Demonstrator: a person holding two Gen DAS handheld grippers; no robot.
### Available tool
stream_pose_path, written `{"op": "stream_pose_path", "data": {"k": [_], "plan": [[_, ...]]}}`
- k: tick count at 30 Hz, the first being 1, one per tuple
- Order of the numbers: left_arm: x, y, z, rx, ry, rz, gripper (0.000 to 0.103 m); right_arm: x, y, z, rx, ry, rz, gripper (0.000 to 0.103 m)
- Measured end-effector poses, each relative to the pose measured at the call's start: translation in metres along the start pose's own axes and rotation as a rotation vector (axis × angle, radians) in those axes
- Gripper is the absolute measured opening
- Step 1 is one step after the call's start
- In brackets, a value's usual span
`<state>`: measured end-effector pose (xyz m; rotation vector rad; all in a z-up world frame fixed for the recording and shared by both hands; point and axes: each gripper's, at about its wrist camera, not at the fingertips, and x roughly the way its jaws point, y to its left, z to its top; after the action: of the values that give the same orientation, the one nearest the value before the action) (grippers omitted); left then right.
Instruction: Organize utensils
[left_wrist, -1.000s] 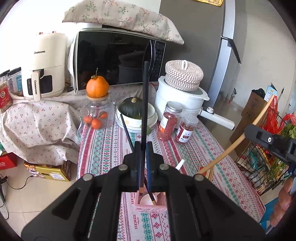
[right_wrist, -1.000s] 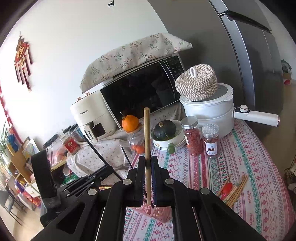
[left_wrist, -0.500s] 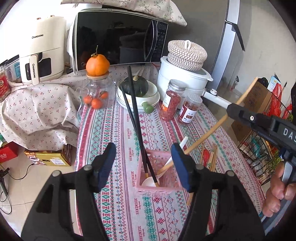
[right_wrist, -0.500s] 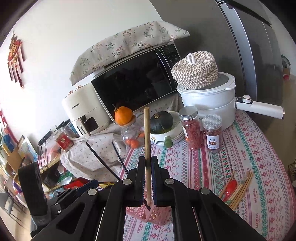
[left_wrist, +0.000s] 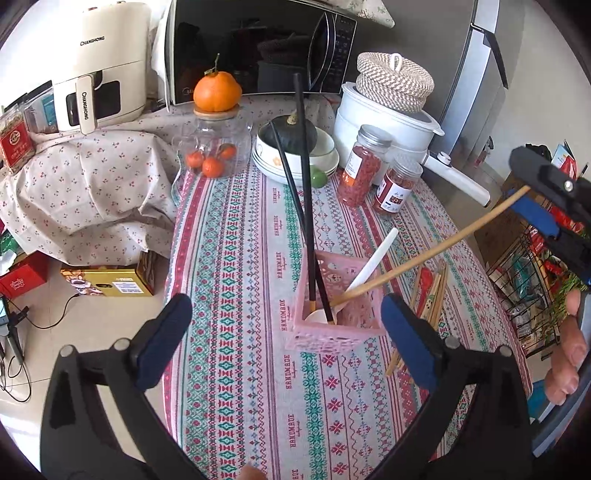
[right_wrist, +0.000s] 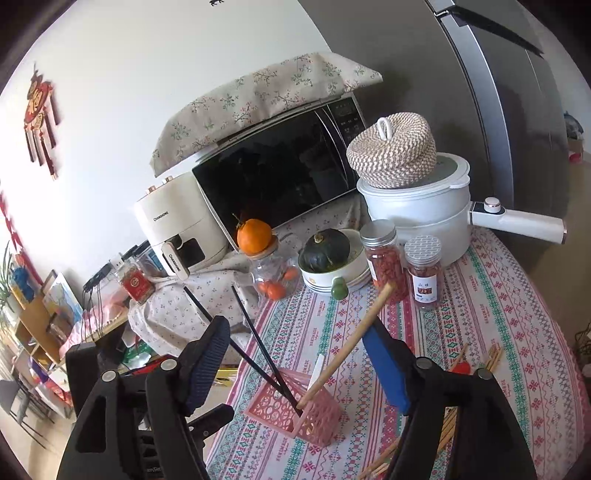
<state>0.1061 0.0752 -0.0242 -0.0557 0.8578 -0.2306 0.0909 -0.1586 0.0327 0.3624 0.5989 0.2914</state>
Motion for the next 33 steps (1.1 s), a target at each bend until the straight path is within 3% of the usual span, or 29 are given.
{"op": "stream_pose_path", "data": {"k": [7,16,21,25,31,33], "plan": [[-0.005,-0.004,-0.006,0.014,0.008,-0.024,0.102,-0.037,-0.007,0.003,-0.016,-0.049,0.001,0.093],[-0.007,-0.006,-0.012,0.02,0.014,-0.03,0.102,-0.066,-0.034,0.002,0.011,-0.064,-0.017,0.094],[-0.006,-0.007,-0.014,0.025,0.026,-0.034,0.102,-0.064,-0.045,-0.004,0.012,-0.022,-0.056,0.094],[-0.005,-0.008,-0.017,0.029,0.047,-0.037,0.102,-0.056,-0.058,-0.015,0.025,0.071,-0.033,0.094],[-0.007,-0.009,-0.025,0.059,0.067,-0.053,0.102,-0.028,-0.083,-0.055,-0.061,0.311,-0.135,0.091],[-0.007,-0.012,-0.032,0.085,0.078,-0.068,0.102,-0.018,-0.093,-0.075,-0.096,0.415,-0.14,0.072]]}}
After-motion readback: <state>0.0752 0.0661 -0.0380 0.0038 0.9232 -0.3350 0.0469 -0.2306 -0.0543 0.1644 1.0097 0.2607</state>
